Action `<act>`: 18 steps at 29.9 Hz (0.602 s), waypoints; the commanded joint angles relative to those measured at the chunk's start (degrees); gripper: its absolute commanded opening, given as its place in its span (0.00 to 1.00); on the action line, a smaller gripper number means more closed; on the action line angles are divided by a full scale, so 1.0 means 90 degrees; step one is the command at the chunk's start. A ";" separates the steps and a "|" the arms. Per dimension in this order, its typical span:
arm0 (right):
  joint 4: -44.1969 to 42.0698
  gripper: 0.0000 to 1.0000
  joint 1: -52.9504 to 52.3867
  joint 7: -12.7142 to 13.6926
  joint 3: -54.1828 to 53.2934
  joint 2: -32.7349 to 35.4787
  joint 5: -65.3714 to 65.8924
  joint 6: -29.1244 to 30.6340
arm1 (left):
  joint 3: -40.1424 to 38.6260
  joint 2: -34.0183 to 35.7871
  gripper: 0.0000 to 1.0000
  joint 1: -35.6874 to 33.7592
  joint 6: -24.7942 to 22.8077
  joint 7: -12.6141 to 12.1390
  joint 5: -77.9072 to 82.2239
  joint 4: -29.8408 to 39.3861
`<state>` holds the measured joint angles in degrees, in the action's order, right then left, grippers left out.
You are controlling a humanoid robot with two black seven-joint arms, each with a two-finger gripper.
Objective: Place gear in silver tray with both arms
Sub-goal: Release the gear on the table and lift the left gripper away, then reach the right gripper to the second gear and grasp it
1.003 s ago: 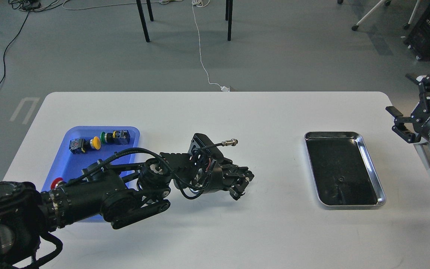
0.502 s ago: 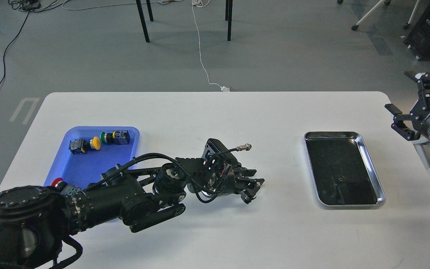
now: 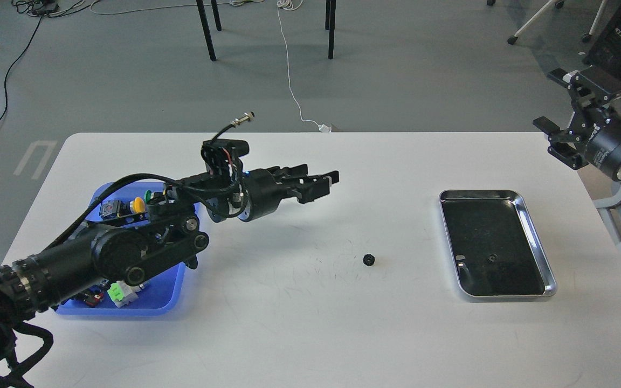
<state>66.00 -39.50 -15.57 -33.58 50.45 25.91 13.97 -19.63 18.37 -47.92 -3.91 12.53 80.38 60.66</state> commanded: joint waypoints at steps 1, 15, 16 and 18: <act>0.0010 0.96 -0.0657 -0.0008 0.0584 -0.0311 0.0743 0.0011 | -0.0483 0.0652 0.90 0.0002 -0.0063 0.0433 -0.2138 0.0028; -0.0322 0.96 -0.4740 -0.0174 0.5828 -0.2467 0.2159 -0.0009 | -0.1421 0.2070 0.93 0.0255 -0.0894 0.0669 -0.8235 -0.0177; -0.0332 0.96 -0.4848 -0.0174 0.6073 -0.2664 0.2286 -0.0009 | -0.1499 0.2099 0.94 0.0294 -0.0894 0.0659 -0.8460 -0.0177; -0.0351 0.96 -0.5024 -0.0174 0.6474 -0.3045 0.2492 -0.0009 | -0.1675 0.2129 0.95 0.0402 -0.0923 0.0629 -0.8851 -0.0187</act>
<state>63.17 -81.98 -17.14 18.87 27.97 45.39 13.88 -32.63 36.91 -45.51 -11.91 18.58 6.13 59.11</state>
